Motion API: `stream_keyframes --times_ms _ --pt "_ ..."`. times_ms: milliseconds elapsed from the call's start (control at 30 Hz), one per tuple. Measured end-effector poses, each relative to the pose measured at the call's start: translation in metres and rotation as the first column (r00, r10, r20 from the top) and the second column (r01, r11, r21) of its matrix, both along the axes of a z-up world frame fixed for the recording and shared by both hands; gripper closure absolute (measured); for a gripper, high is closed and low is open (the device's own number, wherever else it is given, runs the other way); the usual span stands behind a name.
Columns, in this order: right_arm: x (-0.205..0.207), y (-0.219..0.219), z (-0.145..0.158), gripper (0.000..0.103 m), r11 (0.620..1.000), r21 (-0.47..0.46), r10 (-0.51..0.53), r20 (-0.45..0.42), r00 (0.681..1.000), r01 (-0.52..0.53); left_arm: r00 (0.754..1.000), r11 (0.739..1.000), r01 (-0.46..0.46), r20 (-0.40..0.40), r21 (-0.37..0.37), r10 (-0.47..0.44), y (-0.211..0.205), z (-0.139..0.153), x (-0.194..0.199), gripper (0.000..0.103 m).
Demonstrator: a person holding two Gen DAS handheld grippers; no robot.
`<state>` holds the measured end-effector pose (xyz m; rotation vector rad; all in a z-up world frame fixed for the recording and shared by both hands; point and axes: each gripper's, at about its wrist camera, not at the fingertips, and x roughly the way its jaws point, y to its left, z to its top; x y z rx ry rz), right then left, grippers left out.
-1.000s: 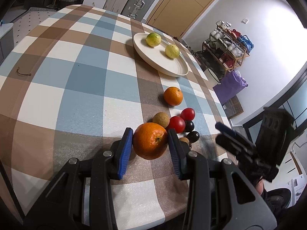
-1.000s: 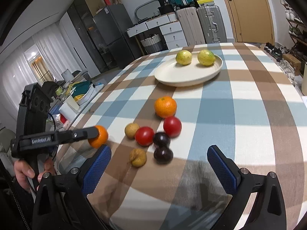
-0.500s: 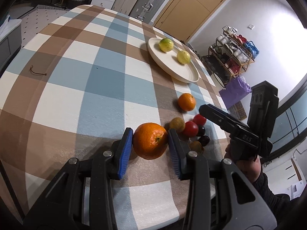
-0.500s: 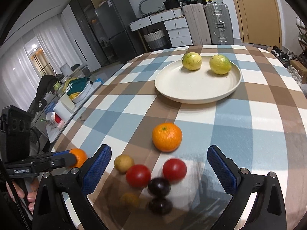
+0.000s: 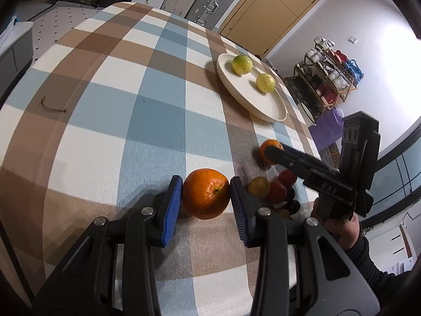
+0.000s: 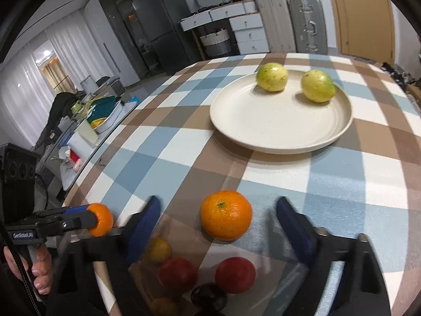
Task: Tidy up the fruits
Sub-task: 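Carry the orange with the right tool onto the plate and release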
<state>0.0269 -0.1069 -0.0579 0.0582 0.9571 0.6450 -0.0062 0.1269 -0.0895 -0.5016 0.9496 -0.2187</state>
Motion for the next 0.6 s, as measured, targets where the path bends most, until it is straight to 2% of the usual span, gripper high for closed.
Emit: stream_keyframes --times_ms 67,100,133,200,400,600 --pt "0.000 0.002 -0.002 0.037 0.999 -0.031 0.009 0.004 1.000 -0.009 1.000 1.000 -0.005 0.001 0.003 0.005 0.002 0.002 0.005 0.069" --pt "-0.001 0.004 -0.003 0.050 0.999 -0.042 0.015 0.006 1.000 -0.015 1.000 1.000 -0.007 0.002 0.005 0.007 0.002 0.004 0.008 0.069" --pt "0.000 0.004 -0.003 0.056 0.998 -0.058 0.017 0.012 1.000 -0.016 1.000 1.000 -0.007 0.002 0.006 0.007 0.002 0.004 0.011 0.069" --pt "0.001 0.003 -0.004 0.061 0.998 -0.054 0.023 0.013 1.000 -0.022 1.000 1.000 -0.004 0.004 0.013 0.004 0.001 0.008 0.019 0.069" --pt "0.009 -0.013 -0.002 0.062 0.999 0.032 -0.006 -0.012 1.000 0.006 1.000 0.999 0.027 0.010 0.022 -0.028 -0.013 0.018 0.050 0.069" --pt "0.014 -0.026 0.020 0.062 0.994 0.110 -0.018 0.018 1.000 0.016 0.998 0.998 0.065 0.013 0.027 -0.065 -0.030 0.026 0.086 0.069"
